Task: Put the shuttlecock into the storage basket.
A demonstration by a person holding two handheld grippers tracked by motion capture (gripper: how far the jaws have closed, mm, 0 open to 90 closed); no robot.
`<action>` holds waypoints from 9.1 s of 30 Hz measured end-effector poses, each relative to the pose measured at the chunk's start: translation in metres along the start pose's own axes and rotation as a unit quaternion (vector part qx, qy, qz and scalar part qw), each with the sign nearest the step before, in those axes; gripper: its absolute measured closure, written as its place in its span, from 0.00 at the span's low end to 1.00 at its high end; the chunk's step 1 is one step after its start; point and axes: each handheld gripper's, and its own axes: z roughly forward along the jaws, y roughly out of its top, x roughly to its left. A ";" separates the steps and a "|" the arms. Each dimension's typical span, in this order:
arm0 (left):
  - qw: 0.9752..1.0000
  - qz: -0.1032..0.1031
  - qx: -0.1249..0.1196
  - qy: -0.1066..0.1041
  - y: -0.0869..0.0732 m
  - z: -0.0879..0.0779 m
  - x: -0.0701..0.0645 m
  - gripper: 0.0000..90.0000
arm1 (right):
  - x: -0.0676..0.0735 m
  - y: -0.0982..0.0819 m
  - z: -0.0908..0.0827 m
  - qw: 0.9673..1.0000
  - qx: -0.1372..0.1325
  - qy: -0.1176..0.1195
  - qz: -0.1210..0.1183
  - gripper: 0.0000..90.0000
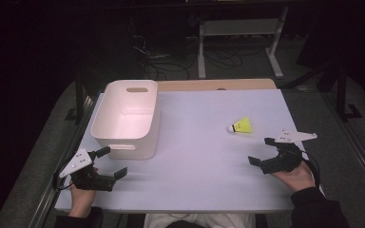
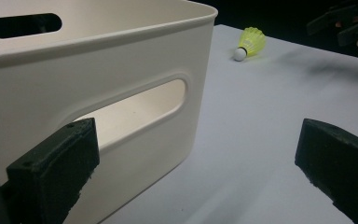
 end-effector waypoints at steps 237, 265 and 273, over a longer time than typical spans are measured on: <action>1.000 0.003 0.015 -0.006 -0.003 0.000 -0.002 0.00 | -0.110 0.069 0.109 0.987 0.145 -0.029 0.065 0.98; 1.000 -0.001 0.017 -0.007 -0.003 0.000 -0.002 0.00 | -0.116 0.086 0.145 0.986 0.143 -0.019 0.084 0.98; 1.000 -0.001 0.017 -0.007 -0.003 0.000 -0.001 0.00 | -0.111 0.094 0.159 0.987 0.139 -0.008 0.084 0.98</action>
